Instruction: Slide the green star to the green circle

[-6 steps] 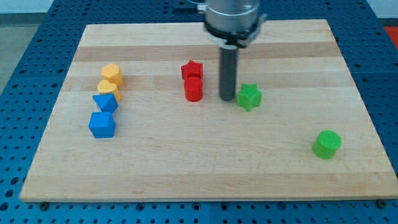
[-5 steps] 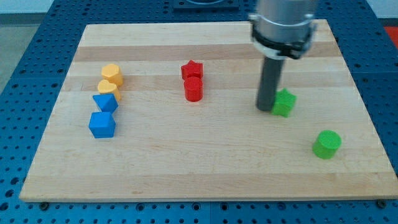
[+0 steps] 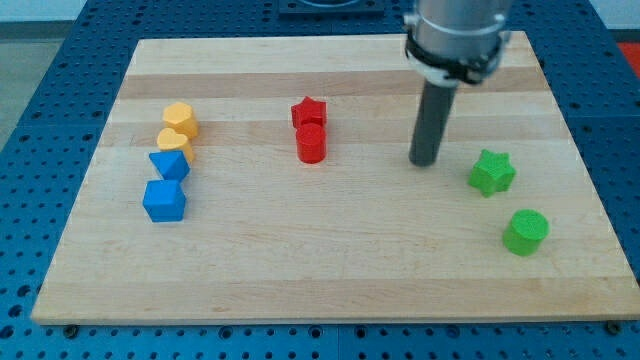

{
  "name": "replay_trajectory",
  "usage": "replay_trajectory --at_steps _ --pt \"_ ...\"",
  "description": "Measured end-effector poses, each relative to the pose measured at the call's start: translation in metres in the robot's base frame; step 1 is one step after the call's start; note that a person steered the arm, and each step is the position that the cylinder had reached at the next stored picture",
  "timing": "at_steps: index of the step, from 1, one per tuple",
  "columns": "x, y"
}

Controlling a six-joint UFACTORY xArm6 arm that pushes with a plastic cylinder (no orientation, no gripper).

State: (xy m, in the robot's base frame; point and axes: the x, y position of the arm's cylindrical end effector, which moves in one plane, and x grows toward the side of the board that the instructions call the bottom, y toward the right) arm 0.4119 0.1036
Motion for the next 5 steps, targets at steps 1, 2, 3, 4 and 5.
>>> replay_trajectory --at_steps 1,2,3,4,5 --pt "-0.036 0.049" --pt "-0.033 0.064" --pt "0.013 0.077" --pt "0.038 0.081" --pt "0.059 0.089"
